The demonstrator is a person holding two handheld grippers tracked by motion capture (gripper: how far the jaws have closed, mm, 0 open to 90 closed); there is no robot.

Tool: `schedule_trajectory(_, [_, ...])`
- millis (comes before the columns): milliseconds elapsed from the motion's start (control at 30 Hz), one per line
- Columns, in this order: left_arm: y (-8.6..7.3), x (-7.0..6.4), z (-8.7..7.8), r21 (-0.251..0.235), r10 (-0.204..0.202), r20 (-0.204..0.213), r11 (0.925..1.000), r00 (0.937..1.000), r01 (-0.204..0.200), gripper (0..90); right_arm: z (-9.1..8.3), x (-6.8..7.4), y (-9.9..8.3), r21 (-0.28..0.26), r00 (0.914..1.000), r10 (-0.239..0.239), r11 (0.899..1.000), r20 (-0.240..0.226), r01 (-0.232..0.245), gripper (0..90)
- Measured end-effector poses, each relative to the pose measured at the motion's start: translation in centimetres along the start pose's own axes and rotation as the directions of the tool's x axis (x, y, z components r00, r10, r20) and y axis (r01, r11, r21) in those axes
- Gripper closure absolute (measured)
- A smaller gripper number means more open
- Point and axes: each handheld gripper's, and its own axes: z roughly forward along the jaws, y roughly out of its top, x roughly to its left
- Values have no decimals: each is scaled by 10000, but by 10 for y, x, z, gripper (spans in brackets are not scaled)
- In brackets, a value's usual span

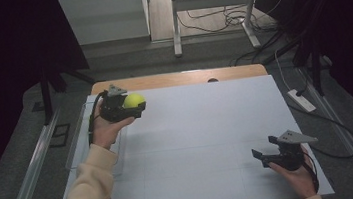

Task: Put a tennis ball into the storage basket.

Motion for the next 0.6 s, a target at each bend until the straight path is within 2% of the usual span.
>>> schedule_trajectory(267, [-4, 7, -3, 14, -109, -158, 9999, 9998, 109, 271, -1, 0, 0, -25, 10000, 23, 10000, 9, -23, 141])
schedule_trajectory(600, [-14, 23, -16, 15, -412, -522, 9991, 9978, 413, 271, -1, -1, 0, -50, 10000, 14, 10000, 5, -14, 141])
